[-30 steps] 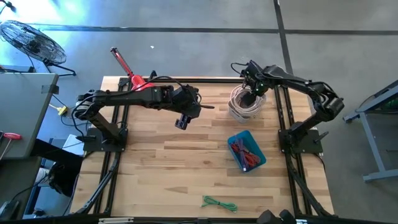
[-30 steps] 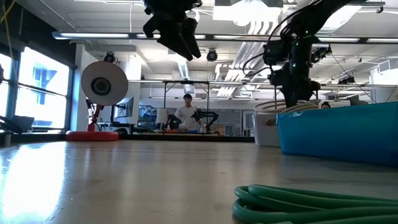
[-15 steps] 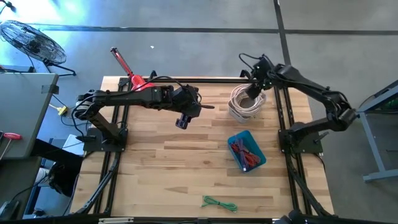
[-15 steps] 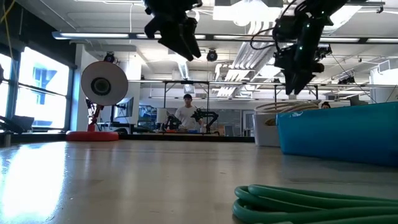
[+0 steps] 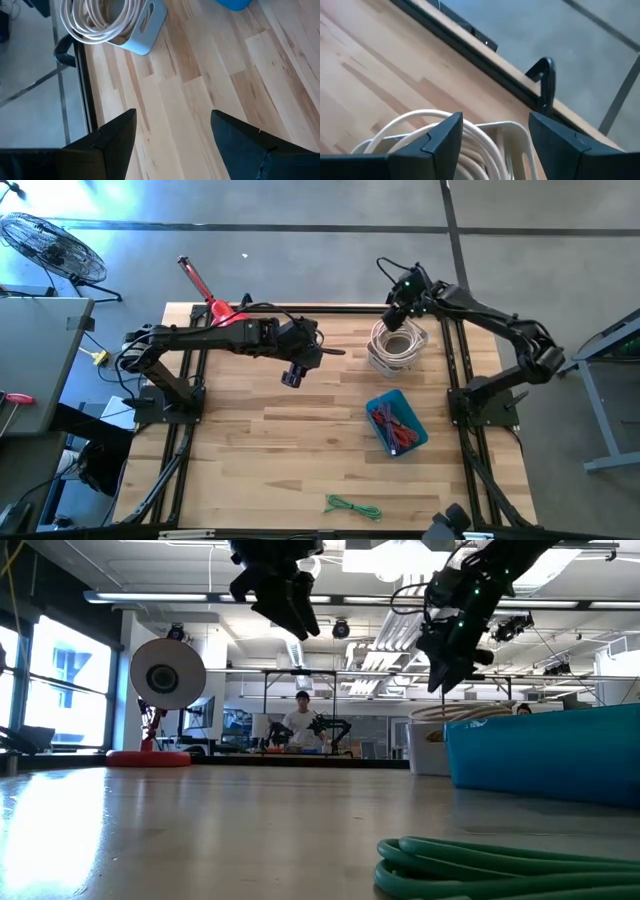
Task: Pick & Place USB Port
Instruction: Put the white HDMI cable into the white bin, then put the green charger cable into the blue bin
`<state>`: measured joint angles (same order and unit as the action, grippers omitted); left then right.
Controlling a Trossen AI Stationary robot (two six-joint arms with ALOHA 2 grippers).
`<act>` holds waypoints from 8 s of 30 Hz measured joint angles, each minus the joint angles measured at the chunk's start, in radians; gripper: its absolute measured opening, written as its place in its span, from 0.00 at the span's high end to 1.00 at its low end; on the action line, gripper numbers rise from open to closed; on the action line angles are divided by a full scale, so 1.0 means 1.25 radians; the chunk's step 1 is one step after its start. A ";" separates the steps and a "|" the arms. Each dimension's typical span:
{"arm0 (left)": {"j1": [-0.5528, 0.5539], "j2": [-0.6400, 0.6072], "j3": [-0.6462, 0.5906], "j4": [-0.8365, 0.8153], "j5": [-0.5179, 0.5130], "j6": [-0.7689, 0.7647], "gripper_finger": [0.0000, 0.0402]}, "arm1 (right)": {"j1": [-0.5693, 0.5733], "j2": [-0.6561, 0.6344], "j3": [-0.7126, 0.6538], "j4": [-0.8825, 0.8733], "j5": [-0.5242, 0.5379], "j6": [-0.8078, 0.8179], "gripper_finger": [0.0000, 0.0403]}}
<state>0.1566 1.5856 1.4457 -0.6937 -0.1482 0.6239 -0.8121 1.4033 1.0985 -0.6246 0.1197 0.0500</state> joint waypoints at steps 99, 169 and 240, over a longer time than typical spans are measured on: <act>0.000 0.000 -0.053 -0.094 0.089 -0.103 0.38 | 1.076 0.179 -0.105 0.431 -0.178 0.327 0.45; -0.215 -0.095 -0.053 -0.142 0.027 -0.126 0.38 | 1.191 0.538 0.182 0.198 -0.131 0.773 0.45; -0.358 -0.141 -0.032 -0.151 0.044 -0.127 0.38 | 1.159 0.533 0.432 -0.442 0.088 0.930 1.00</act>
<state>-0.2906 1.4099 1.4052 -0.8830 -0.0936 0.4656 0.6361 2.0691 1.6387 -1.1768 0.2293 1.2122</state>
